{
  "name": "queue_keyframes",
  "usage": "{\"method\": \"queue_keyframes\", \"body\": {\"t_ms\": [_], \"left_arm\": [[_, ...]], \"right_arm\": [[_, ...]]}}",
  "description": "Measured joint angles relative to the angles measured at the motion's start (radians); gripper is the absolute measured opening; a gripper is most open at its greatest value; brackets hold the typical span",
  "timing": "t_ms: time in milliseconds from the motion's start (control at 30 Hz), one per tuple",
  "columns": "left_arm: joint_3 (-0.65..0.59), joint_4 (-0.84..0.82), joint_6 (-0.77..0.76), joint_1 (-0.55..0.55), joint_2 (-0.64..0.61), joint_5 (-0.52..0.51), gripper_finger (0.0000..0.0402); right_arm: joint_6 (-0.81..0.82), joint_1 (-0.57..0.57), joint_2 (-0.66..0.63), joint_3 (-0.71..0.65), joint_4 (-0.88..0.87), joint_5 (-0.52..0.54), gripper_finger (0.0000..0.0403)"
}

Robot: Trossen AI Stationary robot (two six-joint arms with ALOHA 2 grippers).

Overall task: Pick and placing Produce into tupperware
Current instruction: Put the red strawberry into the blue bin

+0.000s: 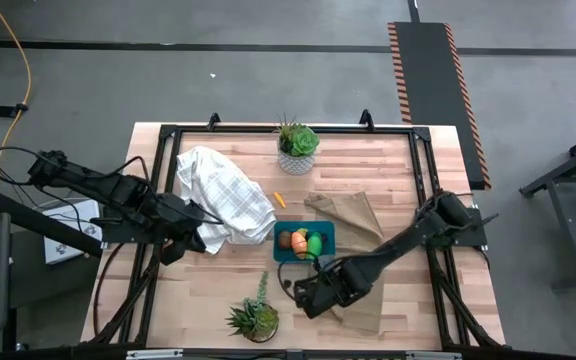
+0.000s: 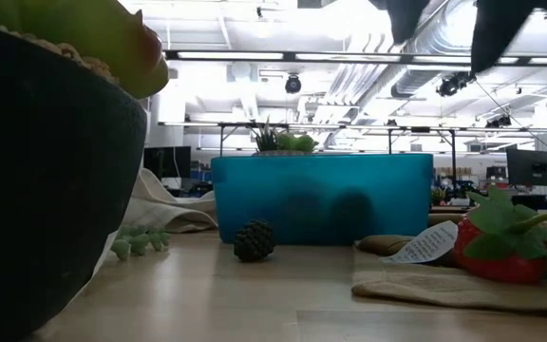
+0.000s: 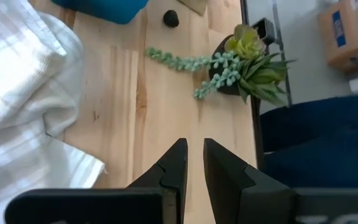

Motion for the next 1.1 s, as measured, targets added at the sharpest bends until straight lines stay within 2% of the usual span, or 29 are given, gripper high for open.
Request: {"method": "queue_keyframes", "body": {"t_ms": [367,1100], "left_arm": [[0.0,-0.034,0.051,0.002,0.0,-0.006,0.0042],[0.0,-0.042,0.073,0.002,0.0,-0.014,0.0042]], "right_arm": [[-0.027,-0.007,0.099,-0.001,0.005,-0.092,0.019],[-0.051,-0.031,0.19,-0.001,0.013,-0.107,0.0191]]}}
